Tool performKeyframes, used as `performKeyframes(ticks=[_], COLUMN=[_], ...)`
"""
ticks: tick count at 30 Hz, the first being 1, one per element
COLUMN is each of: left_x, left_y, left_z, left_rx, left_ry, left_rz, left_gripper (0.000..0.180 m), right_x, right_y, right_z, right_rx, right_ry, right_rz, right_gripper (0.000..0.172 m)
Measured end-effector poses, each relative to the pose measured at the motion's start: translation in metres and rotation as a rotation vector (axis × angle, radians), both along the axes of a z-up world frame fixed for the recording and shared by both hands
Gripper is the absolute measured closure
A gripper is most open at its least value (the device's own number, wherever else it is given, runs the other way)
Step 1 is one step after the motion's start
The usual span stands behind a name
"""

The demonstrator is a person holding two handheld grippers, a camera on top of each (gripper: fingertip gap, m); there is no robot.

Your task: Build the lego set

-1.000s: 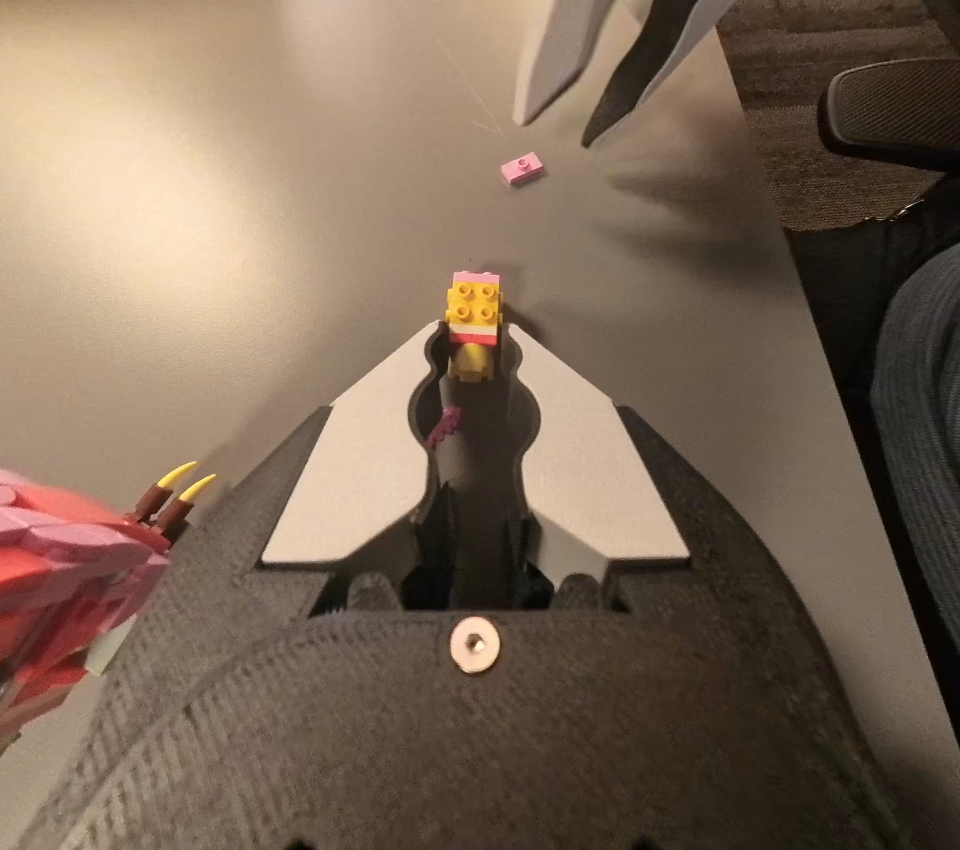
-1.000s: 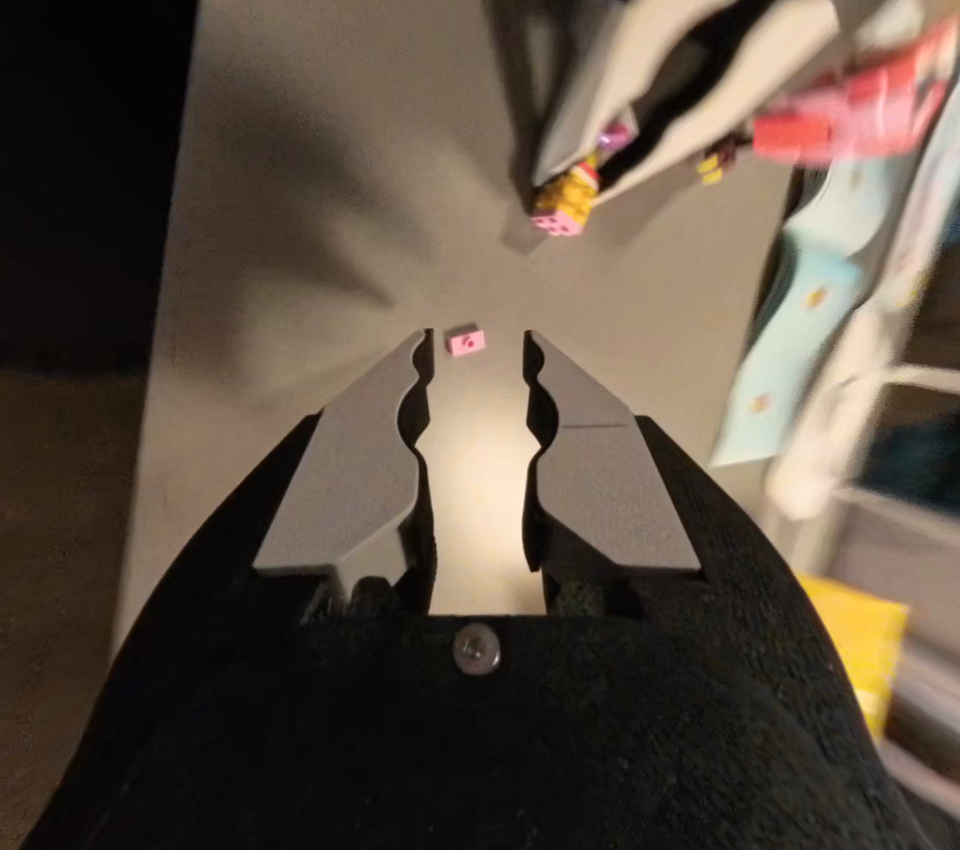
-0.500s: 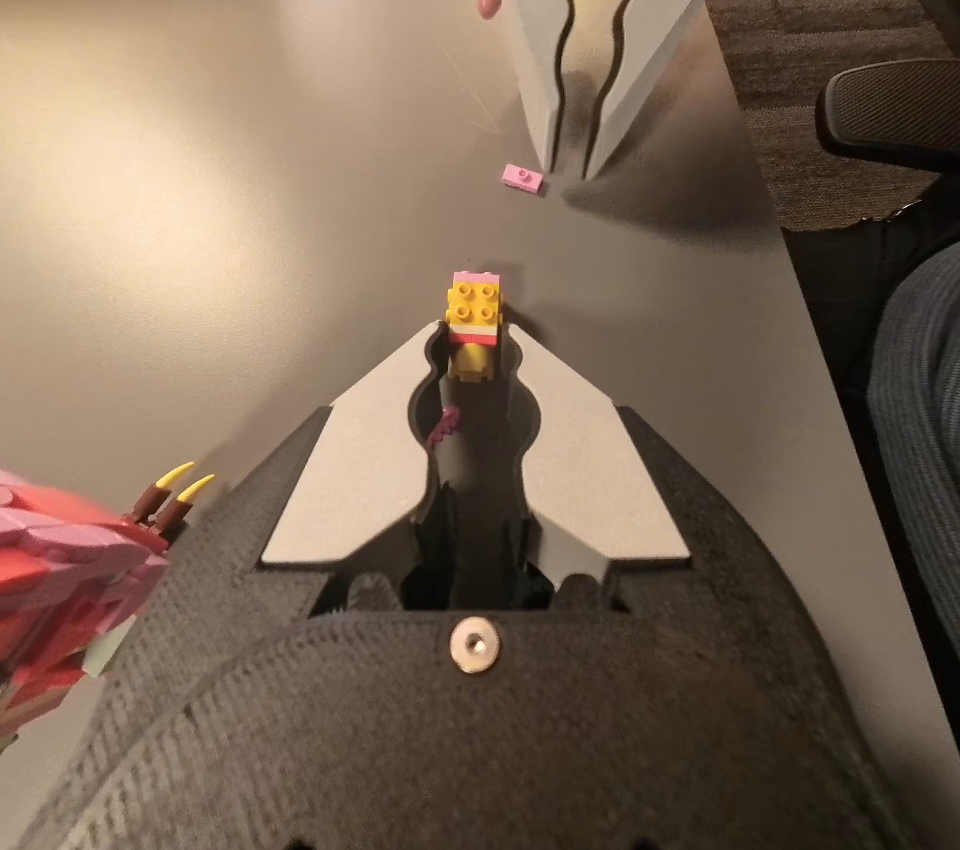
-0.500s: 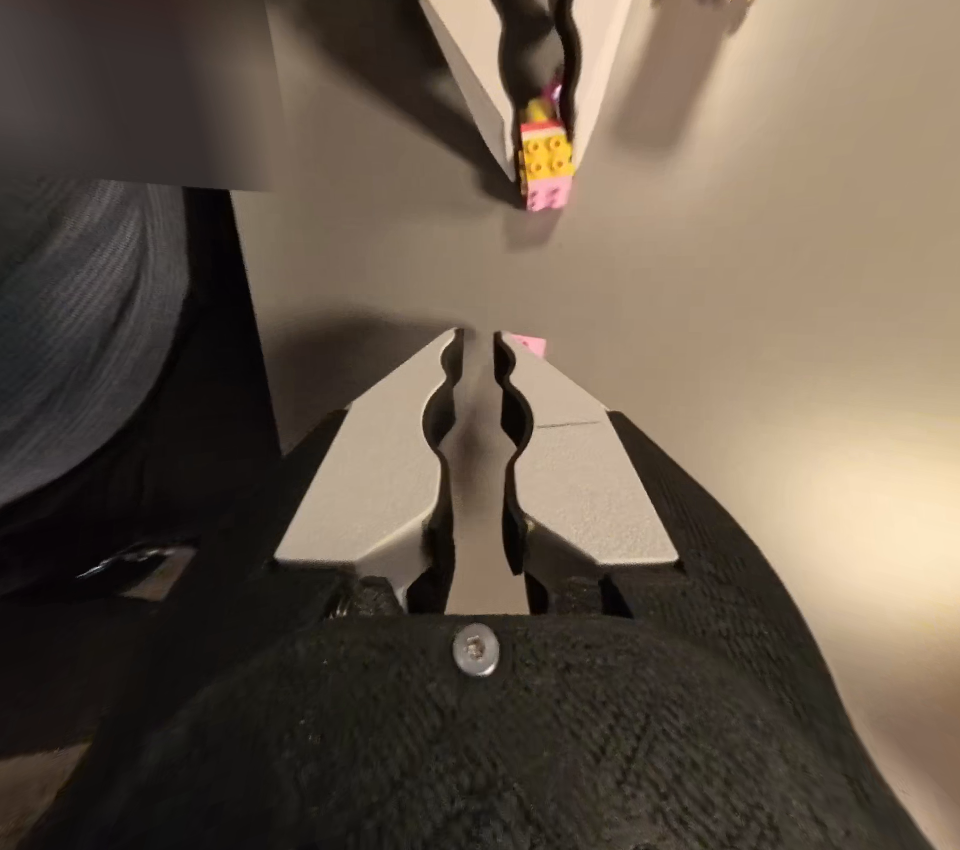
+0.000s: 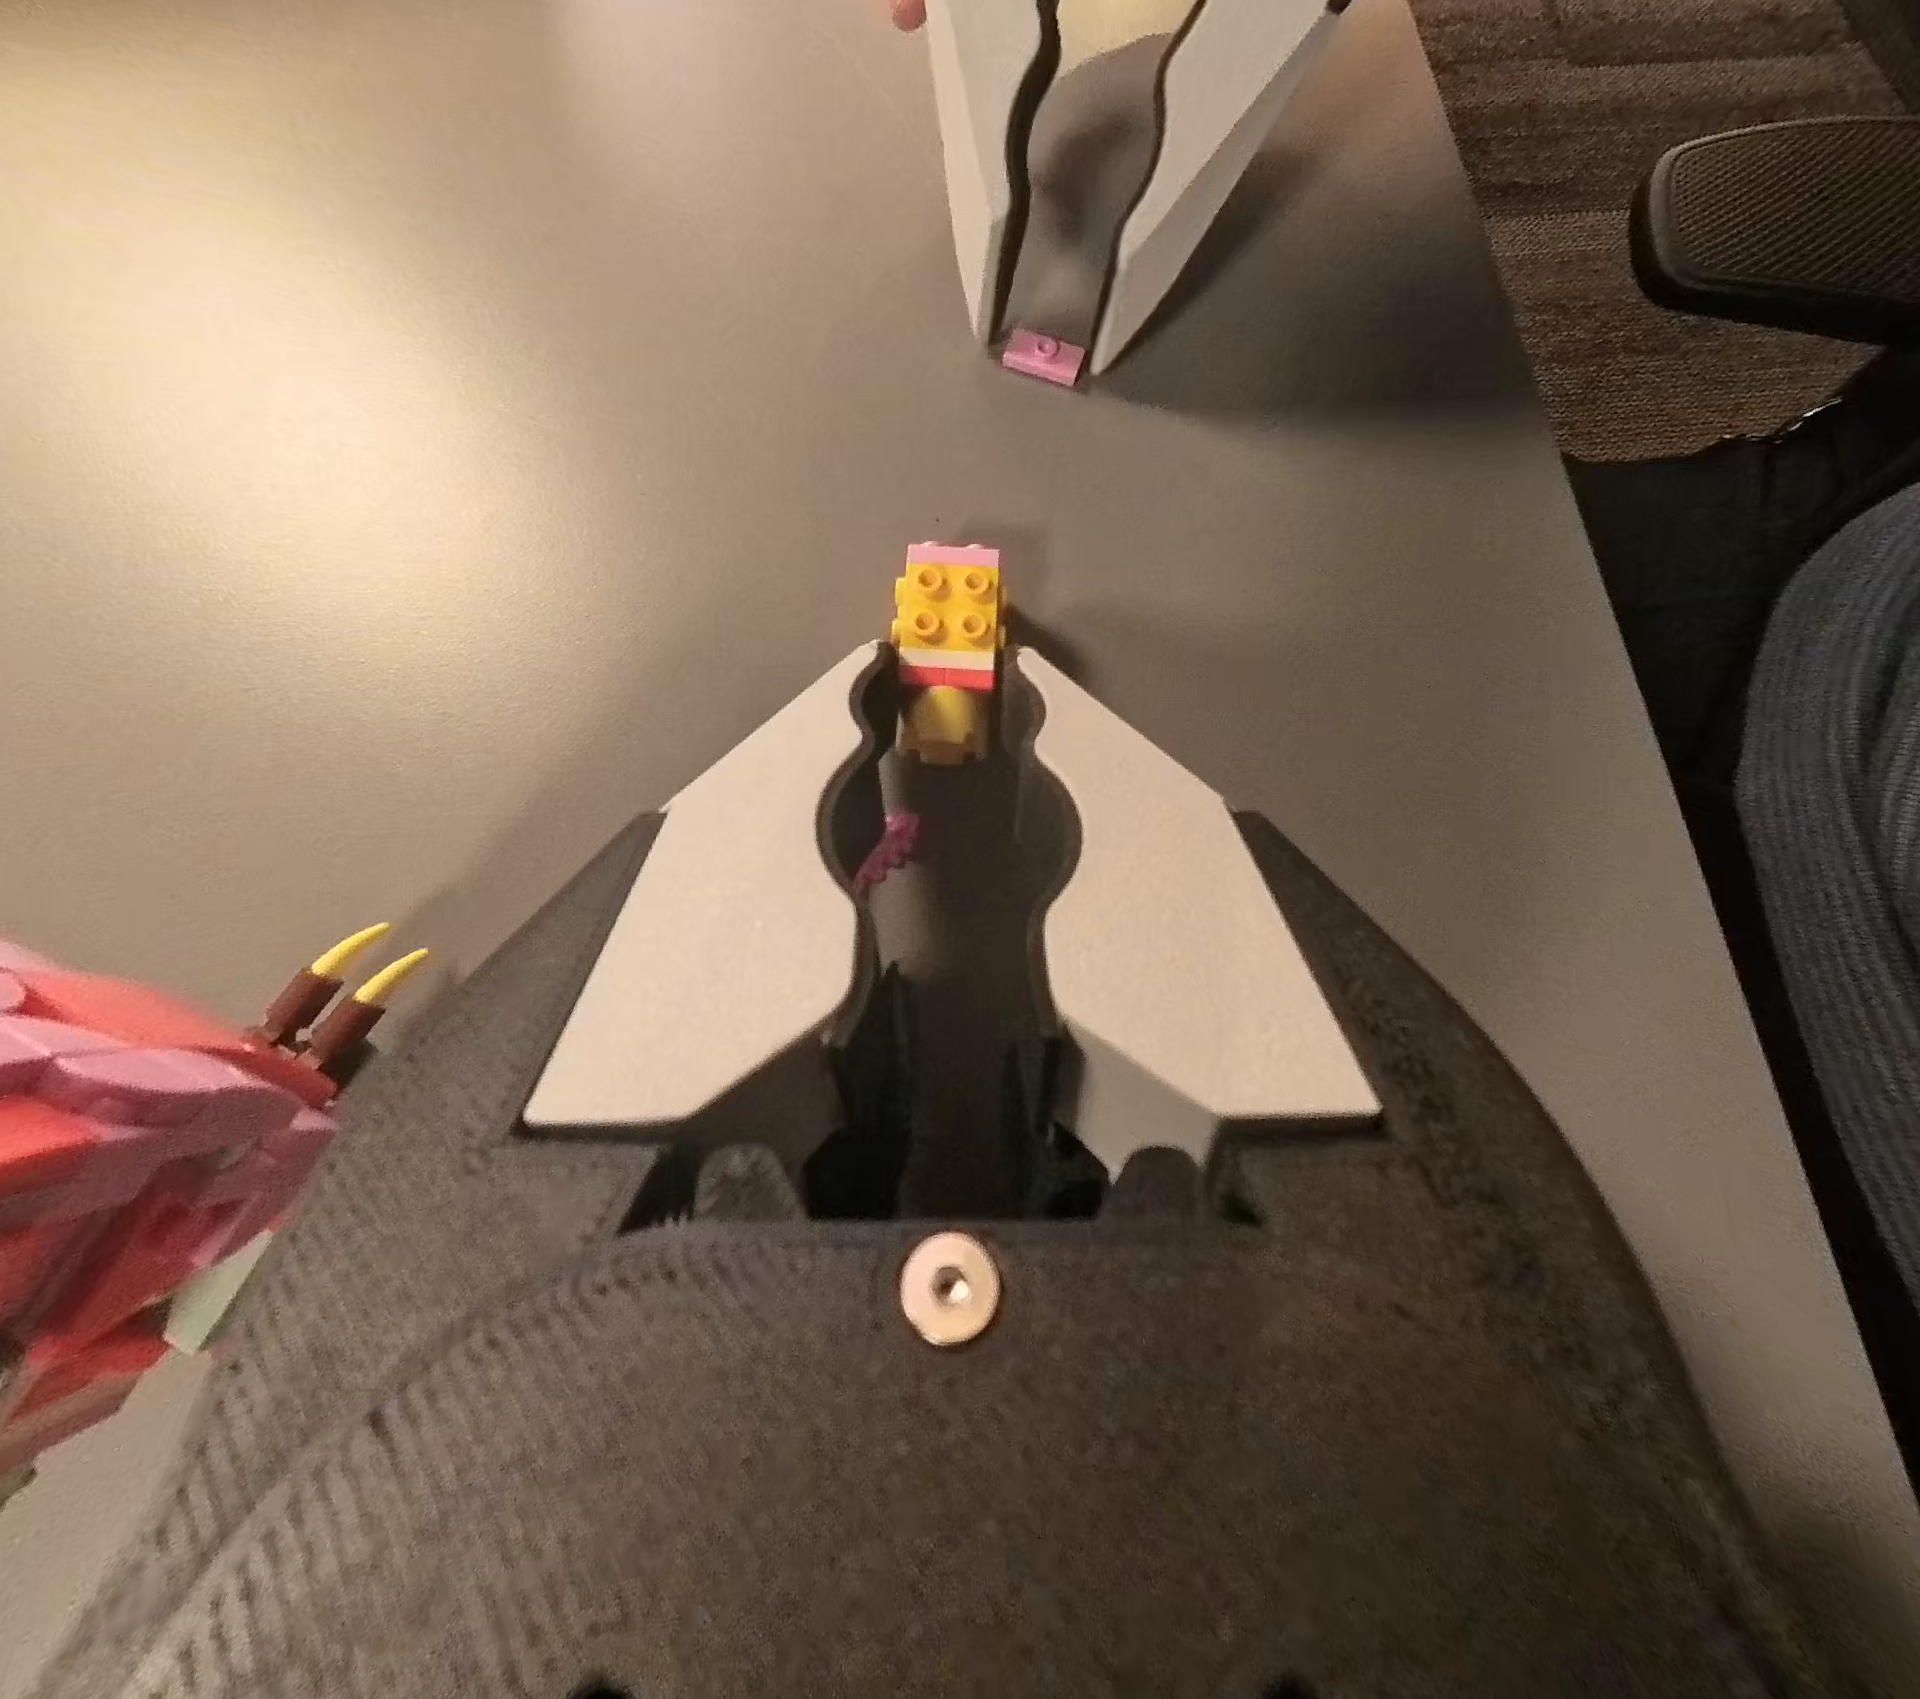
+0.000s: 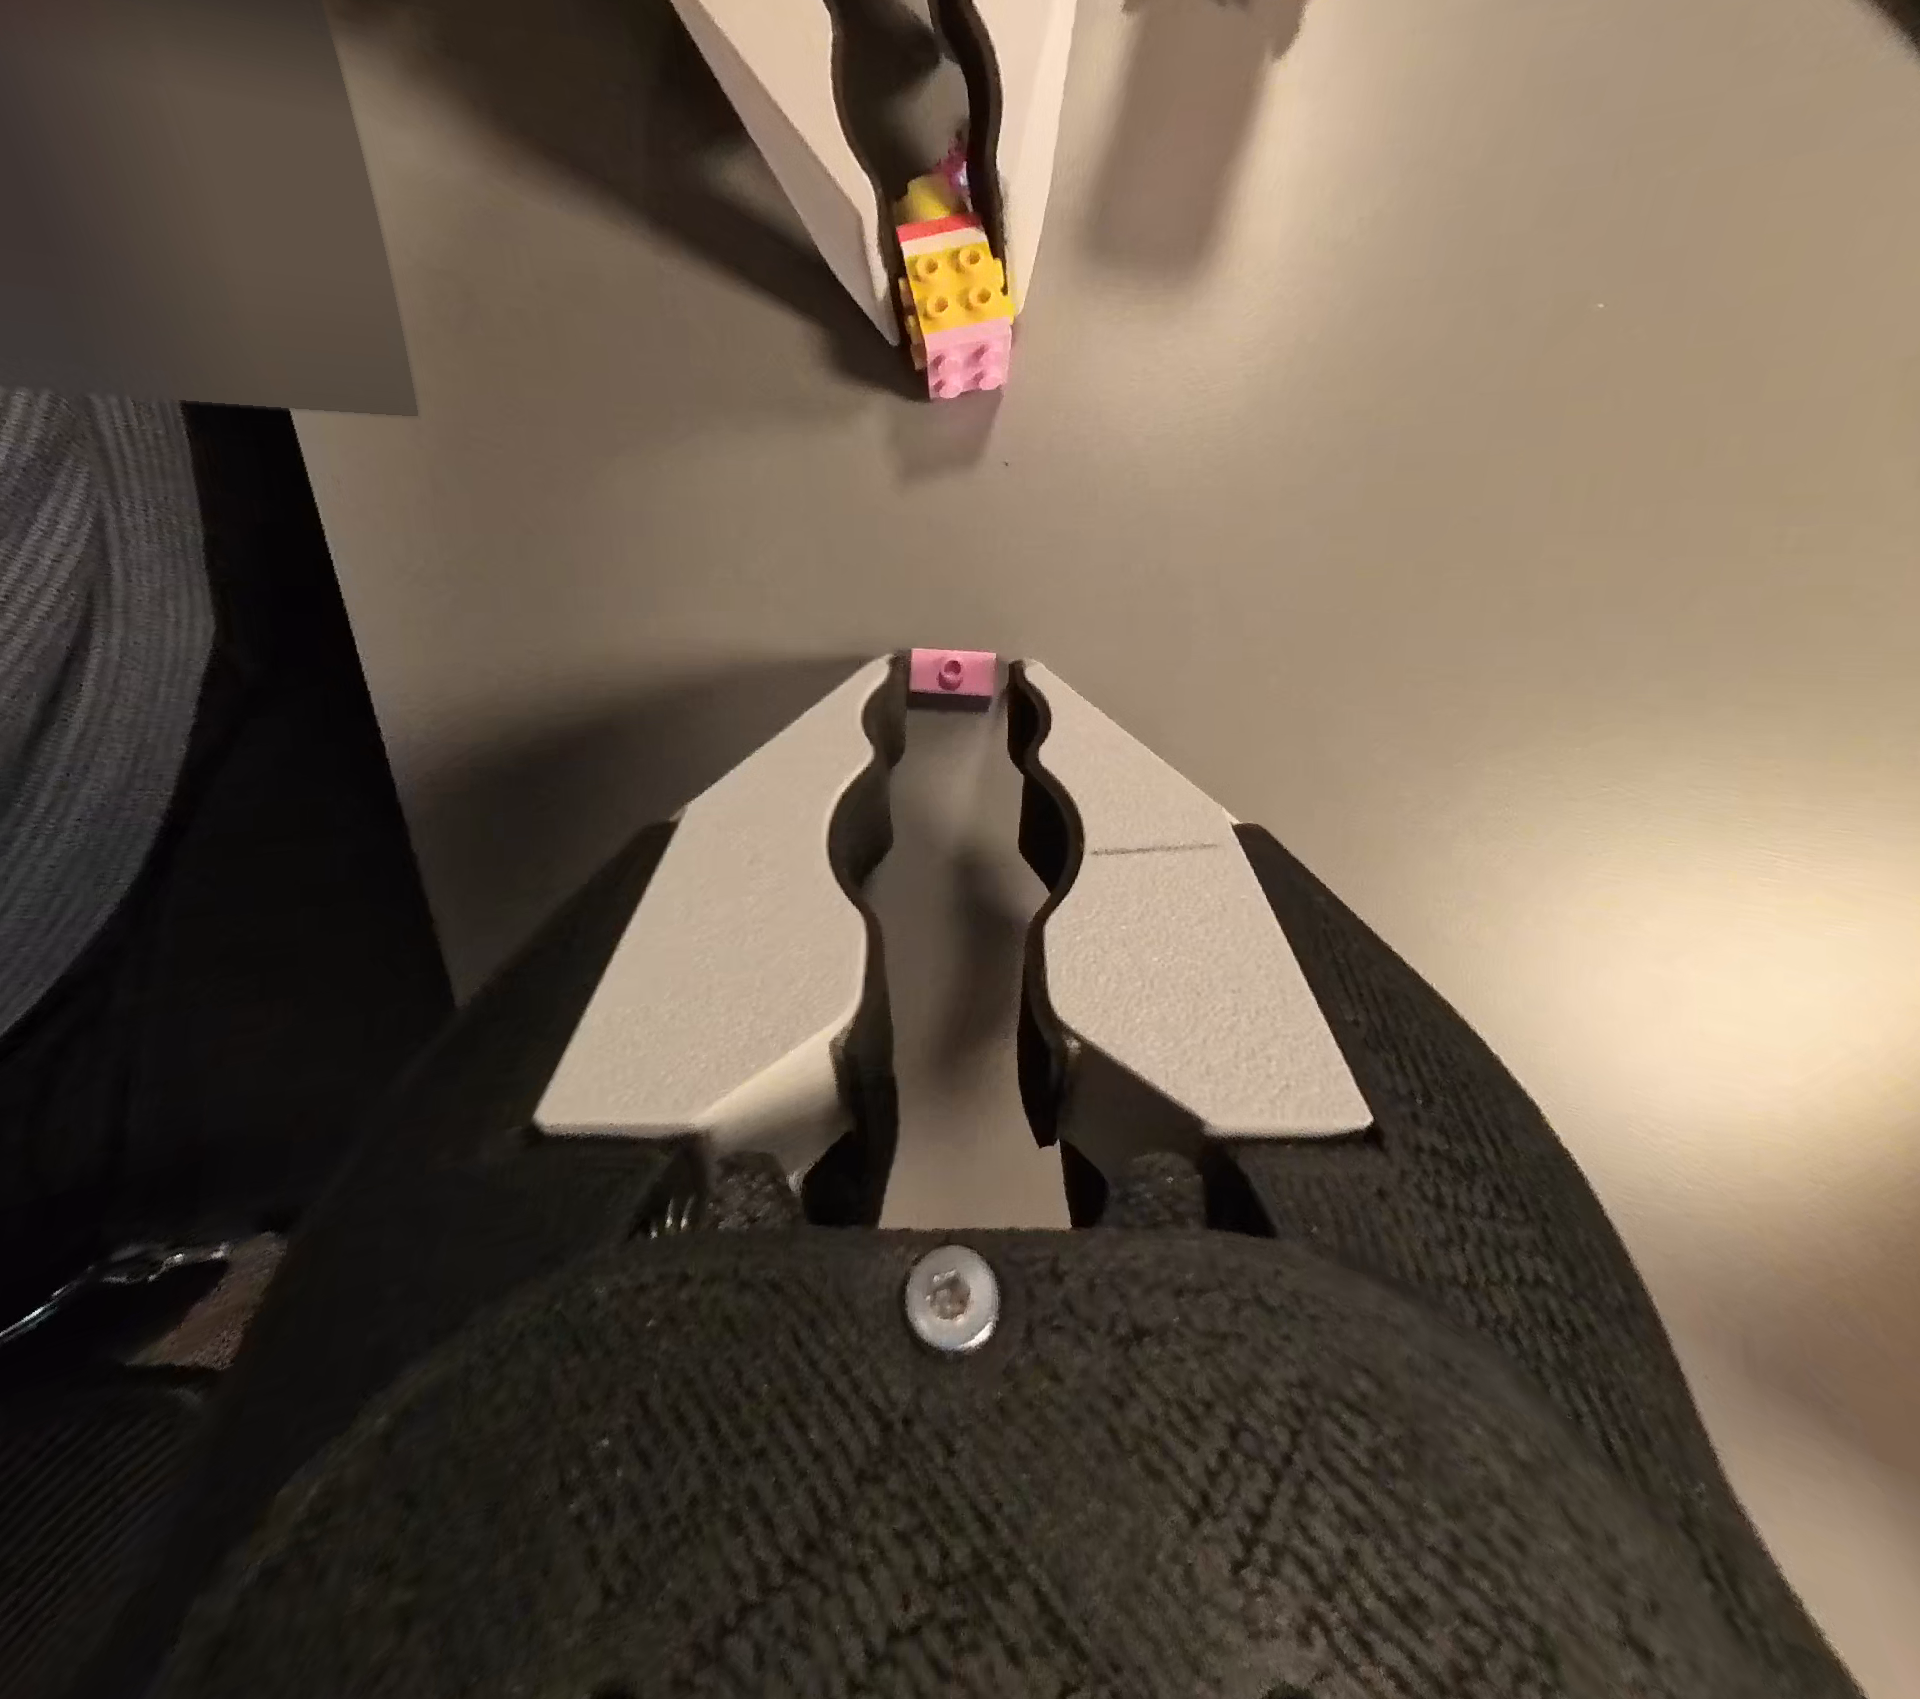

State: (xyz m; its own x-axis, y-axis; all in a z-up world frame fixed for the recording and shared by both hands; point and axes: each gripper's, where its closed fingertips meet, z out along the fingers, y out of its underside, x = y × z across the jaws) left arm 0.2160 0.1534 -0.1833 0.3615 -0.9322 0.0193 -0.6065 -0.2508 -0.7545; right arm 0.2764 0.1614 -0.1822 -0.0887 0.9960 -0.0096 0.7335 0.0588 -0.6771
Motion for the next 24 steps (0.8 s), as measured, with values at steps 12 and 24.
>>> performKeyframes(ticks=[12, 24], left_x=[0.012, 0.014], left_y=[-0.012, -0.016], left_z=[0.01, 0.017], left_rx=[0.025, 0.023], left_ry=[-0.049, -0.094], left_rz=[-0.056, -0.069], left_gripper=[0.163, 0.162], right_x=[-0.038, -0.052], right_y=[-0.017, -0.023], right_z=[0.045, 0.039], right_rx=[0.066, 0.055], right_ry=[0.039, -0.053], right_rz=[0.183, 0.216], right_gripper=[0.158, 0.158])
